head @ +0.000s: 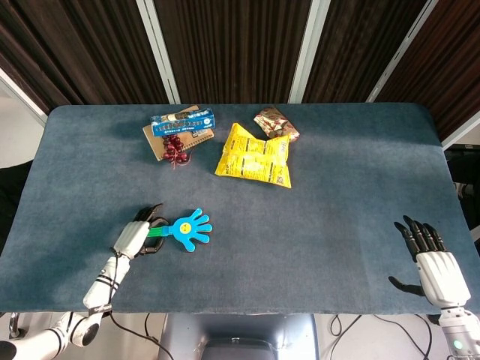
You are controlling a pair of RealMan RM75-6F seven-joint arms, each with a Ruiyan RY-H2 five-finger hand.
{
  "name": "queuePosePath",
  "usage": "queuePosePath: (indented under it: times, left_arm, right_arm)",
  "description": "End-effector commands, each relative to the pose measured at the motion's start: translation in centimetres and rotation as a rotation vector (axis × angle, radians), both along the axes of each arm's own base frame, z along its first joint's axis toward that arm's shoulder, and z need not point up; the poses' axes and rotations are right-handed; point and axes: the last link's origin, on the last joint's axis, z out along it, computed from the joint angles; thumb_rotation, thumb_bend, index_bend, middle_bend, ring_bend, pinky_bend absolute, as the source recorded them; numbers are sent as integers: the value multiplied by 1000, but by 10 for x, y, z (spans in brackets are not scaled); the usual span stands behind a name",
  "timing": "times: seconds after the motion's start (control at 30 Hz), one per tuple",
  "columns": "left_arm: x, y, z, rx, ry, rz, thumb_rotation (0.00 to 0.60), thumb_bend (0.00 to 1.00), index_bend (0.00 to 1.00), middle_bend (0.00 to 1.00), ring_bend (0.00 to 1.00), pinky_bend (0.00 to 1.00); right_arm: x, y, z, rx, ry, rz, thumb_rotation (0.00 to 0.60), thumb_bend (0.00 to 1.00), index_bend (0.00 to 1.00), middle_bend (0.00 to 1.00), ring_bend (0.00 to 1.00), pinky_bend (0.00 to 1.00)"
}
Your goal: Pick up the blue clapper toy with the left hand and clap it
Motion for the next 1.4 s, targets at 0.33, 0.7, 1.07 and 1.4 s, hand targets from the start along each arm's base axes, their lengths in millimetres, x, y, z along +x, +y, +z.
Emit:
queuePosePath:
  times: [0.33,0.7,1.07,1.4]
  left_arm:
    - [5,1,-3,28,-49,-10,600,401,577,0,0,0]
    - [11,-2,1,-11,-266,6,600,391,769,216,0,0]
    - [16,-5,13,54,-434,-12,600,404,839,605,270,260]
    - [26,-12,36,53,-614,-87,600,571,839,816,597,999]
  right_arm:
    - [1,2,0,0,-1,4,600,40,0,0,0,0]
    - [2,4,2,-1,-5,8,600,40,0,0,0,0]
    - [2,5,2,2,-4,11,600,41,0,0,0,0]
    - [2,3,-1,10,0,9,600,40,0,0,0,0]
